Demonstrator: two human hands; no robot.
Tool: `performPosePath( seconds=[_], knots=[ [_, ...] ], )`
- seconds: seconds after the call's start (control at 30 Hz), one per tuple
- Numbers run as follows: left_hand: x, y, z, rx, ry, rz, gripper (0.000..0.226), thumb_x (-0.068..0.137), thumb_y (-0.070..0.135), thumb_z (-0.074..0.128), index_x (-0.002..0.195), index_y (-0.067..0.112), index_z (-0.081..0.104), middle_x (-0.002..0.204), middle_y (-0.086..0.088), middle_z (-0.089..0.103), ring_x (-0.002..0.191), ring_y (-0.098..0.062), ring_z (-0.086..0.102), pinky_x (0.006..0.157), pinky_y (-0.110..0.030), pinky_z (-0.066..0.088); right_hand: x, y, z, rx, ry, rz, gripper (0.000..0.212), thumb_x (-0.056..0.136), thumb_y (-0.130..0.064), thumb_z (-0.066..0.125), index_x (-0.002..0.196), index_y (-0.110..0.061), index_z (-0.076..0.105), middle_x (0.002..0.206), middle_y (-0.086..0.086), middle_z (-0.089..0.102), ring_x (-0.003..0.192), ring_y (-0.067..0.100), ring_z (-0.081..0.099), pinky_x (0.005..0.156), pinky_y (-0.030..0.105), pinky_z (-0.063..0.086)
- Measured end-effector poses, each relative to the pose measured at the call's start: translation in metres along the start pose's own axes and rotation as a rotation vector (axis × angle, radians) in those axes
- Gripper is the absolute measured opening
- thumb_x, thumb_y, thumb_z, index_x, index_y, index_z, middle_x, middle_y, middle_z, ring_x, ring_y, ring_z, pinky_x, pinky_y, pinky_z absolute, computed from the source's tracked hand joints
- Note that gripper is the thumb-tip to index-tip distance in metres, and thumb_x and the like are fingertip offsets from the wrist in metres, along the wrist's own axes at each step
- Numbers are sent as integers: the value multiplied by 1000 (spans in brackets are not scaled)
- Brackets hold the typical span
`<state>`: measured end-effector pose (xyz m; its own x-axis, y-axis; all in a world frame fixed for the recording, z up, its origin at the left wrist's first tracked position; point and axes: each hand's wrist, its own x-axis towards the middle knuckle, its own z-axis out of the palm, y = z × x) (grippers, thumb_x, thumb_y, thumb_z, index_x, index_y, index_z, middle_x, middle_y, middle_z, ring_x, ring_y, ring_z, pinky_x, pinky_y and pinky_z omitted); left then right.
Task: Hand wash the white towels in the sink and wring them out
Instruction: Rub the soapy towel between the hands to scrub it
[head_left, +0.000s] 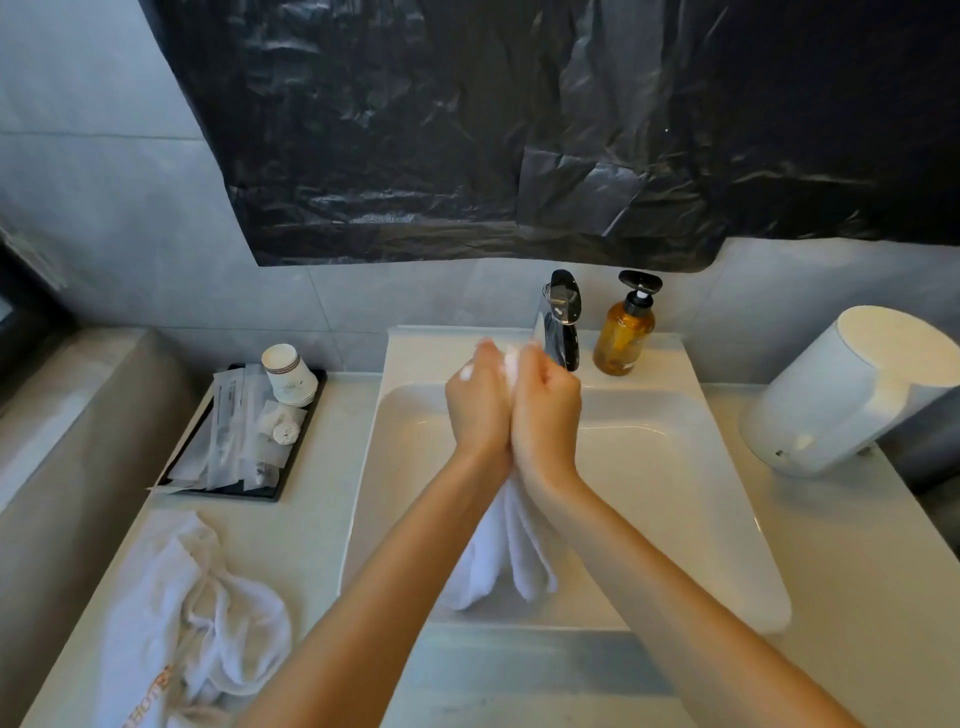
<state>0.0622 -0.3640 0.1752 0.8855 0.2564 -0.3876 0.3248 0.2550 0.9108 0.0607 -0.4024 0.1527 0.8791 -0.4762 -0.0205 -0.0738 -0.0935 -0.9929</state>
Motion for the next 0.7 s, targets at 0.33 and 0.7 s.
performPosePath(
  seconds=[0.33, 0.7],
  knots=[
    [1, 7, -6, 44, -60, 74, 29, 100, 25, 45, 77, 9, 54, 67, -4, 57, 58, -12, 51, 46, -18, 42, -16, -5, 1, 50, -8, -100, 48, 100, -27, 43, 53, -20, 46, 49, -5, 49, 54, 14, 50, 56, 29, 38],
    [-3, 7, -2, 108, -28, 204, 38, 102, 21, 41, 64, 16, 44, 61, -1, 51, 59, -15, 48, 60, -27, 41, -3, -9, -5, 43, -79, -102, 49, 100, -24, 46, 51, -20, 42, 45, -9, 44, 53, 9, 44, 55, 26, 36]
  ],
)
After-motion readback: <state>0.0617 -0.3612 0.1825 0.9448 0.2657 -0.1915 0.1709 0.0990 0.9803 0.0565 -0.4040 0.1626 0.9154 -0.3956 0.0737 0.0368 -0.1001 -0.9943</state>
